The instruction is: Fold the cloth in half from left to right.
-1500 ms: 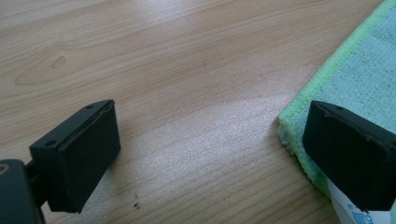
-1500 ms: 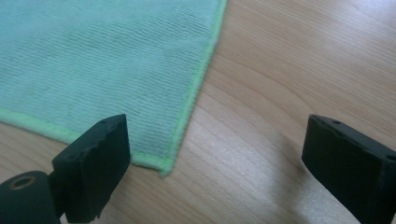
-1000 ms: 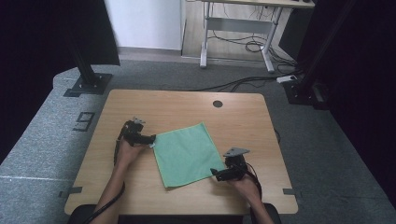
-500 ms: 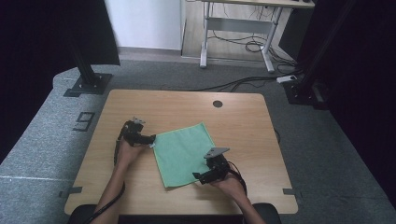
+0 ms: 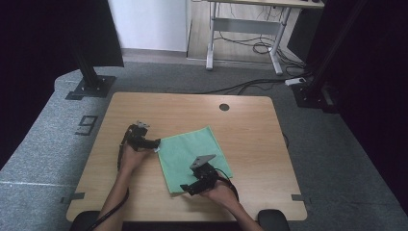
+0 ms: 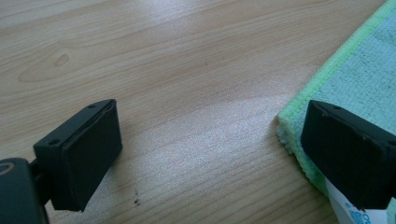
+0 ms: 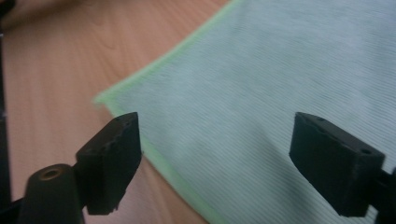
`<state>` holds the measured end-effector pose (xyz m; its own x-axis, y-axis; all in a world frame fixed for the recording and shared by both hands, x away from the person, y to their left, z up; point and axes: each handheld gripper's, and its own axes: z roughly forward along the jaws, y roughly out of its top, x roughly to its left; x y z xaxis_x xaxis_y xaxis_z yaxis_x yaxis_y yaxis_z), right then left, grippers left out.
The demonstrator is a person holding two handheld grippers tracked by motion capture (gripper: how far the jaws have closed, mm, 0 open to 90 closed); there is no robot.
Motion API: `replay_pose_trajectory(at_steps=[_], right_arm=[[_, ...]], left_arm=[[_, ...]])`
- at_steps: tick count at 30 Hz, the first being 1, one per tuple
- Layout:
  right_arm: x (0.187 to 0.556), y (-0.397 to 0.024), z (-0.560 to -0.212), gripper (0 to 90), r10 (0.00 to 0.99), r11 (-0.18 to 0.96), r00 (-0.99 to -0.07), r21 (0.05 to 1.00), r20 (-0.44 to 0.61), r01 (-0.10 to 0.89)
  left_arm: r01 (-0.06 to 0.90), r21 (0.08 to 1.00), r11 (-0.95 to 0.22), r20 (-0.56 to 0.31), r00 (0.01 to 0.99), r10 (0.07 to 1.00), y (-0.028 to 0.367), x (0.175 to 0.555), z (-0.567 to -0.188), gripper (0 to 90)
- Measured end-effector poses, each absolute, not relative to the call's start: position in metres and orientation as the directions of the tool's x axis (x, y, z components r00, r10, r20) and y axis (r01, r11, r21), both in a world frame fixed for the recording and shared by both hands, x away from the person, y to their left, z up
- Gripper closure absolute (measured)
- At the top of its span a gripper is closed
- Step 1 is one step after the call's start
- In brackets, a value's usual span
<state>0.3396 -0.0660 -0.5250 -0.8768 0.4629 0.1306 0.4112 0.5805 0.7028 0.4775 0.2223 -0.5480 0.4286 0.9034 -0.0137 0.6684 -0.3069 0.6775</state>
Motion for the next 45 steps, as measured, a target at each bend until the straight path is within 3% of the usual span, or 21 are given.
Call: replay_pose_trajectory(at_steps=[10, 21, 24, 29, 32, 39, 42, 45], right_arm=[[0.326, -0.028, -0.524, 32.5, 0.345, 0.621, -0.924, 0.698, 0.164, 0.356], [0.317, -0.011, -0.538, 64.1, 0.329, 0.67, -0.939, 0.677, 0.097, 0.304], [0.318, -0.013, -0.537, 77.6, 0.336, 0.671, -0.937, 0.675, 0.09, 0.306], [0.318, -0.015, -0.537, 85.4, 0.35, 0.668, -0.933, 0.677, 0.081, 0.309], [0.317, -0.015, -0.536, 85.9, 0.353, 0.672, -0.933, 0.673, 0.075, 0.309], [0.319, -0.016, -0.535, 85.9, 0.351, 0.672, -0.933, 0.671, 0.083, 0.313], [0.319, -0.017, -0.534, 86.0, 0.352, 0.67, -0.932, 0.673, 0.084, 0.313], [0.319, -0.017, -0.533, 86.0, 0.35, 0.667, -0.933, 0.676, 0.088, 0.314]], left_arm=[[0.67, 0.676, -0.307, -0.014, 0.428, 0.904, 0.222, 0.477, -0.548, 5.3], [0.669, 0.677, -0.307, -0.014, 0.428, 0.903, 0.222, 0.477, -0.548, 5.4], [0.66, 0.684, -0.311, -0.014, 0.438, 0.899, 0.222, 0.476, -0.547, 8.0], [0.62, 0.711, -0.333, -0.019, 0.49, 0.871, 0.221, 0.469, -0.546, 28.6], [0.601, 0.721, -0.346, -0.022, 0.519, 0.855, 0.219, 0.466, -0.546, 45.5], [0.592, 0.725, -0.352, -0.049, 0.554, 0.831, 0.213, 0.462, -0.545, 75.5], [0.598, 0.726, -0.339, -0.071, 0.557, 0.828, 0.212, 0.462, -0.546, 84.4], [0.606, 0.726, -0.324, -0.093, 0.554, 0.828, 0.214, 0.463, -0.546, 86.4]])
